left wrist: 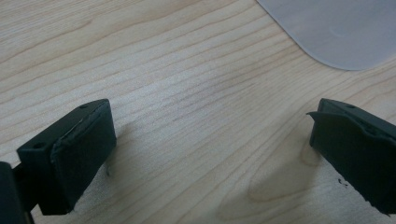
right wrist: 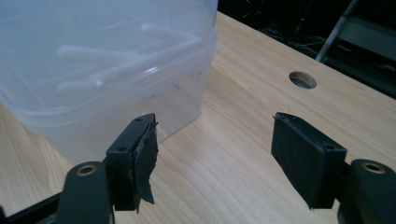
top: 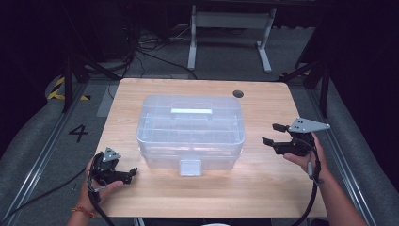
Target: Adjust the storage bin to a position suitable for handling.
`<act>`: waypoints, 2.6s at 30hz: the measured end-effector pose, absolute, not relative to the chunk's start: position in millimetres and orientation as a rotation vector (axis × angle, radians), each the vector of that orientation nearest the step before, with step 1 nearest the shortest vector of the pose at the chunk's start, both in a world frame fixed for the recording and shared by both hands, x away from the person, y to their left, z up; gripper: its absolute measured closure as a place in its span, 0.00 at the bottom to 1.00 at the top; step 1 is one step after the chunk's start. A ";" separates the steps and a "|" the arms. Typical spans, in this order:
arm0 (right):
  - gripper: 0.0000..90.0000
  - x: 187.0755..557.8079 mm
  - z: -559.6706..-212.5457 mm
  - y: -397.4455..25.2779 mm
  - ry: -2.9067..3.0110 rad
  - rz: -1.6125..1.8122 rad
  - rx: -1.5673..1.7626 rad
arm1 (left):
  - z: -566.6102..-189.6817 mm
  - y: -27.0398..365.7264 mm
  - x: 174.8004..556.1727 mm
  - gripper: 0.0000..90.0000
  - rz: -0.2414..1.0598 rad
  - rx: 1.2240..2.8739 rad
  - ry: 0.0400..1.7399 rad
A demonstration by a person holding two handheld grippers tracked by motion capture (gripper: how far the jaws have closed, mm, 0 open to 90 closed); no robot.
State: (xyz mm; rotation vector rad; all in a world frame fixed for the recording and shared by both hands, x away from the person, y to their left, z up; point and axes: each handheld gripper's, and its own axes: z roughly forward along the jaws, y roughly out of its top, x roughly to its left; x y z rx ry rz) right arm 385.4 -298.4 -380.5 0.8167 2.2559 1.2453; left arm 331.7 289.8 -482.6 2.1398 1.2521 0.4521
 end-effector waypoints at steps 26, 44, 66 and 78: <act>0.36 397.7 -332.8 -244.5 2.244 1.319 0.647 | -482.7 290.0 330.9 0.02 0.458 2.139 1.247; 0.36 403.7 -320.1 -211.9 2.281 1.335 0.571 | -482.6 290.2 330.9 0.02 0.465 2.136 1.248; 0.38 415.3 -318.7 -170.0 2.357 1.318 0.462 | -482.6 290.2 330.9 0.02 0.466 2.136 1.248; 0.40 418.7 -314.5 -156.7 2.392 1.314 0.435 | -482.6 290.1 330.9 0.02 0.463 2.135 1.248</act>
